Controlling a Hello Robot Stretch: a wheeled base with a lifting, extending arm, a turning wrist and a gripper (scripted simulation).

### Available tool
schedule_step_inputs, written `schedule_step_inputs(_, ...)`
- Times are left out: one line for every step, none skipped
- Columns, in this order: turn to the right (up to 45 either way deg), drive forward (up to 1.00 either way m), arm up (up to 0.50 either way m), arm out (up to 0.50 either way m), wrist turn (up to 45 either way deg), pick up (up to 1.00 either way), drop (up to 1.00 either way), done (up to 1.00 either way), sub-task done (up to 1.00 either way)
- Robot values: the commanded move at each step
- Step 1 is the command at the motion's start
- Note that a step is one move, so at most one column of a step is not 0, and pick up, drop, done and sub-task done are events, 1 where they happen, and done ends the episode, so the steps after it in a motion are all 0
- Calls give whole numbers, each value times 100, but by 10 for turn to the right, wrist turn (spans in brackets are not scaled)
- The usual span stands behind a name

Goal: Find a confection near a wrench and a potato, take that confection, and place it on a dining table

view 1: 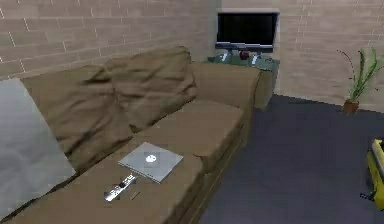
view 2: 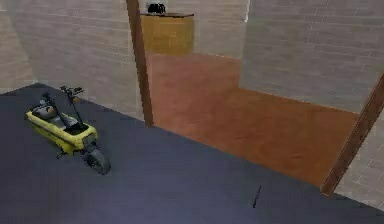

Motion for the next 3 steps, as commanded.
schedule_step_inputs(450,0,0,0,0,0,0,0,0)
schedule_step_inputs(390,0,0,0,0,0,0,0,0)
schedule_step_inputs(0,100,0,0,0,0,0,0,0)
